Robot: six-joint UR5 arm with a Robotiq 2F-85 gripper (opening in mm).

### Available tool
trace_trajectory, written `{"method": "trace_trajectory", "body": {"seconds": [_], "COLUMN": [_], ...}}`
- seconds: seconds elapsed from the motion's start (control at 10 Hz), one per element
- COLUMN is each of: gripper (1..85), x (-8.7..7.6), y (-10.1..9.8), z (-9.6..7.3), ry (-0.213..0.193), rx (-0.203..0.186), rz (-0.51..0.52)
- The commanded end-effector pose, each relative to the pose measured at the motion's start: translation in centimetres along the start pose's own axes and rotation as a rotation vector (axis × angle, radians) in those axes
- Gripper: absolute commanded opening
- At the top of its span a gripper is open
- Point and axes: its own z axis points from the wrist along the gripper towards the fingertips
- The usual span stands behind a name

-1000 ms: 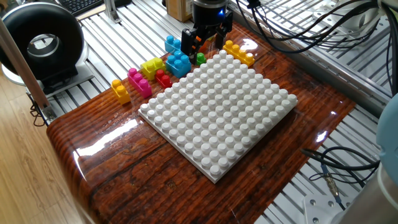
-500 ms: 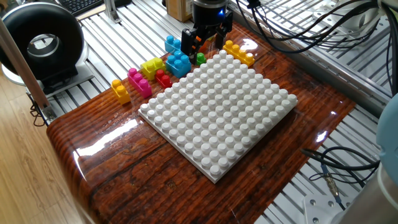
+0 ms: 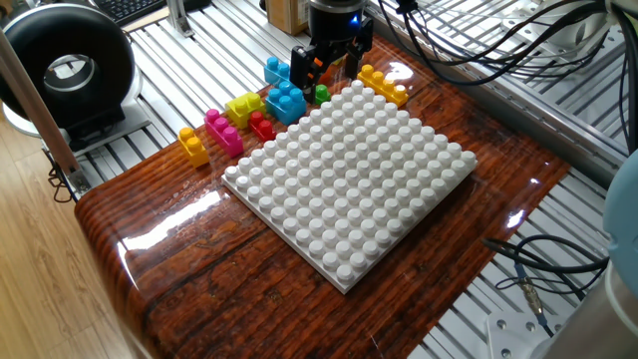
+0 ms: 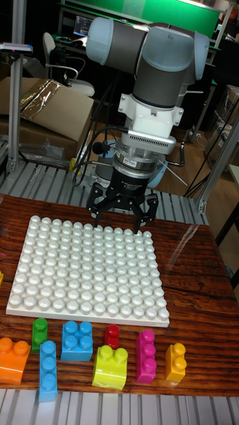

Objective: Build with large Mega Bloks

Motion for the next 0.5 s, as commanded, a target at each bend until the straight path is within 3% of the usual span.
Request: {"method": "trace_trajectory", "body": {"seconds": [0.0, 0.4], "gripper": [1.0, 1.0], "x": [3.92, 3.88], "y": [3.92, 3.86], "z": [-0.56, -0.46], "ry": [0.158, 0.158], "rx": [-0.136, -0.131], "rz": [0.091, 0.091]}}
